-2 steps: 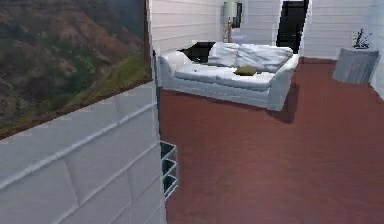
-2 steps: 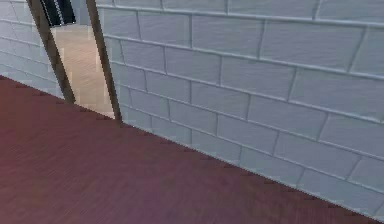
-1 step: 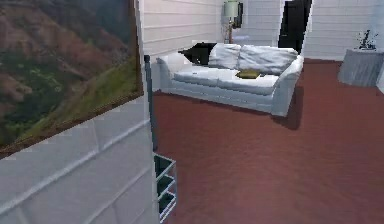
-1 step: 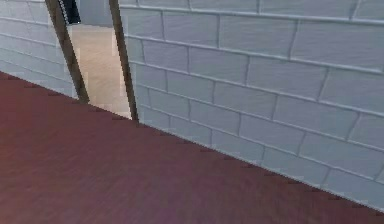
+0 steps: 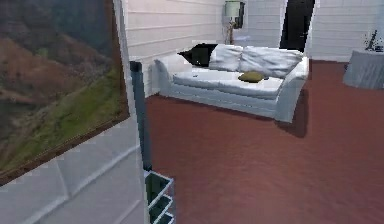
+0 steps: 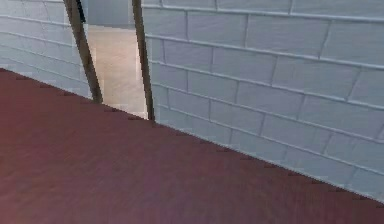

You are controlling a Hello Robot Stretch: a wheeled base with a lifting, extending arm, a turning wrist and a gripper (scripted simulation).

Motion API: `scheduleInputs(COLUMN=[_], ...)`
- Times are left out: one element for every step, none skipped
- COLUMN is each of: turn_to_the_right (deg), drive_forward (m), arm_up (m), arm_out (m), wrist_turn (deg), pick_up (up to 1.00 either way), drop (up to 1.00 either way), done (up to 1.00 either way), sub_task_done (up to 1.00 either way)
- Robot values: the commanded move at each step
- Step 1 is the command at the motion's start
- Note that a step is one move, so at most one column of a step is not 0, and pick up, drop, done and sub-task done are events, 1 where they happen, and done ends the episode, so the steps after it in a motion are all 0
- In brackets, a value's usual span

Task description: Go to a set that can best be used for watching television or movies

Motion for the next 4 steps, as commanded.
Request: scheduleInputs(turn_to_the_right=[21.0,0.0,-45.0,-12.0], drive_forward=[0.0,0.25,0.0,0.0], arm_up=[0.0,0.0,0.0,0.0], arm_out=[0.0,0.0,0.0,0.0], wrist_turn=[0.0,0.0,0.0,0.0], pick_up=[0.0,0.0,0.0,0.0], drop=[0.0,0.0,0.0,0.0], done=[0.0,0.0,0.0,0.0], sub_task_done=[0.0,0.0,0.0,0.0])
